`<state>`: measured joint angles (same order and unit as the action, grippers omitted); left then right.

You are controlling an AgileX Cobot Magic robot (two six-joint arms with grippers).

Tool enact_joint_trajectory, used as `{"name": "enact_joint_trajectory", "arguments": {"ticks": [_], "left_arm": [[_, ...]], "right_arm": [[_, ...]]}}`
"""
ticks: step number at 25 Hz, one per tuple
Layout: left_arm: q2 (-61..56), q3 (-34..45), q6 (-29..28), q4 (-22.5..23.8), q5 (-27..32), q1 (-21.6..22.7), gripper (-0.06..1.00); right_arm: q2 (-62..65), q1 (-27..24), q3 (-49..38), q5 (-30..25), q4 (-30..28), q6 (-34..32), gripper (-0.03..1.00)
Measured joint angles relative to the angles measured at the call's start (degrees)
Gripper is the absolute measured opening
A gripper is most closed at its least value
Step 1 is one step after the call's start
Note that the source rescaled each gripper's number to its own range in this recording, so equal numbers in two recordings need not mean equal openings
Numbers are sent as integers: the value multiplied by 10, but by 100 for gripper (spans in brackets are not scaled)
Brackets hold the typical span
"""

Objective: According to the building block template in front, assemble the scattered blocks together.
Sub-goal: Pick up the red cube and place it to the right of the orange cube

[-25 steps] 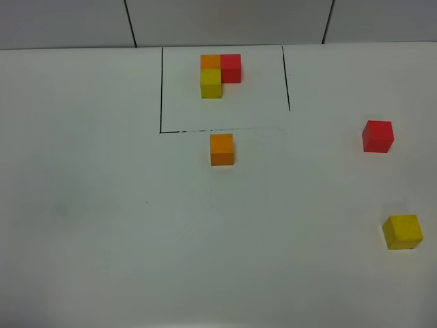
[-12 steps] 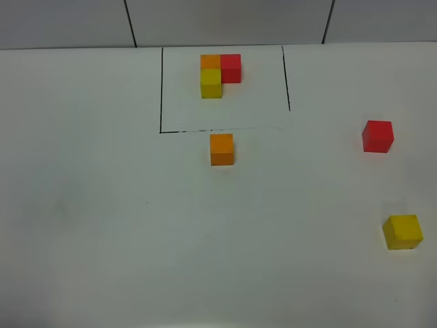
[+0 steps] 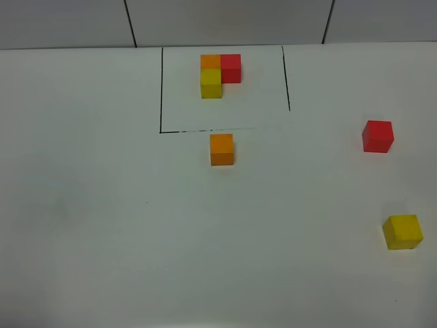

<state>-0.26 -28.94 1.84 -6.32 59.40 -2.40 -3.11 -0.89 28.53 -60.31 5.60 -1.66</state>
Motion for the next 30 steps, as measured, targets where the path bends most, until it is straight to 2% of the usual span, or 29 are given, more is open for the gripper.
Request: {"name": "enact_joint_trajectory", "arguments": {"ticks": [3,6,13,16,23,30], "left_arm": [[0,0,0,0,0,0,69],[0,0,0,0,0,0,69],[0,0,0,0,0,0,69],[0,0,0,0,0,0,69],[0,0,0,0,0,0,69],[0,0,0,0,0,0,69]], "right_arm": [[-45,0,3,7,0,-35,80],[-157,0,20,26,0,-41,80],[-511,0,129,134,-1,9,80],[-665,0,193,160,-1,24,80],[-930,19,357,176,-1,40,80],[-1090,34,492,149,-1,43,80]]}}
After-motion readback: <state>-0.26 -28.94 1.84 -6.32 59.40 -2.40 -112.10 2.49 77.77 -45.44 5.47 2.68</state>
